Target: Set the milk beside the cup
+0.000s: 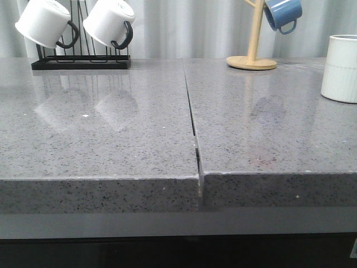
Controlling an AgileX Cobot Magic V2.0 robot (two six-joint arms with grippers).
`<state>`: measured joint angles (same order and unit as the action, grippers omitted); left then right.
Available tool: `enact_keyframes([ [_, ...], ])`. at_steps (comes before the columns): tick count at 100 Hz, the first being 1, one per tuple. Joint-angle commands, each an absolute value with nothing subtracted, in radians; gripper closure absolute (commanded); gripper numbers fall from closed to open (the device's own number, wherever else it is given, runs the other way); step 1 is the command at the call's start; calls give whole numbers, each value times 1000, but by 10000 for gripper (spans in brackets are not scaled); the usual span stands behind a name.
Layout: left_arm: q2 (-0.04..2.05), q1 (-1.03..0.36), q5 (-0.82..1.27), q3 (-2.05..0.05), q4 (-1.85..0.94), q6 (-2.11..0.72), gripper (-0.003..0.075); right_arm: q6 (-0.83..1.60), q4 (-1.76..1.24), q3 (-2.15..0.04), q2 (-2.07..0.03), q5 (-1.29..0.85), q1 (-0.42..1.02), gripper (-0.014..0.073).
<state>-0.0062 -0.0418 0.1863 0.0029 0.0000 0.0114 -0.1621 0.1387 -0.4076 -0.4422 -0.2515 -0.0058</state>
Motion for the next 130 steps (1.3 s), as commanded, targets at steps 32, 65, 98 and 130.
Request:
enact_keyframes([
  [32, -37, -46, 112, 44, -5, 21, 741, -159, 287, -440, -860, 201, -87, 254],
  [65, -37, -46, 112, 44, -5, 21, 741, -159, 155, -441, -1189, 672, -255, 254],
  [98, -37, -46, 112, 44, -5, 21, 741, -159, 181, -501, -1414, 827, -271, 254],
  [130, -37, -46, 112, 44, -5, 21, 741, -167, 210, -601, -1504, 805, -258, 254],
])
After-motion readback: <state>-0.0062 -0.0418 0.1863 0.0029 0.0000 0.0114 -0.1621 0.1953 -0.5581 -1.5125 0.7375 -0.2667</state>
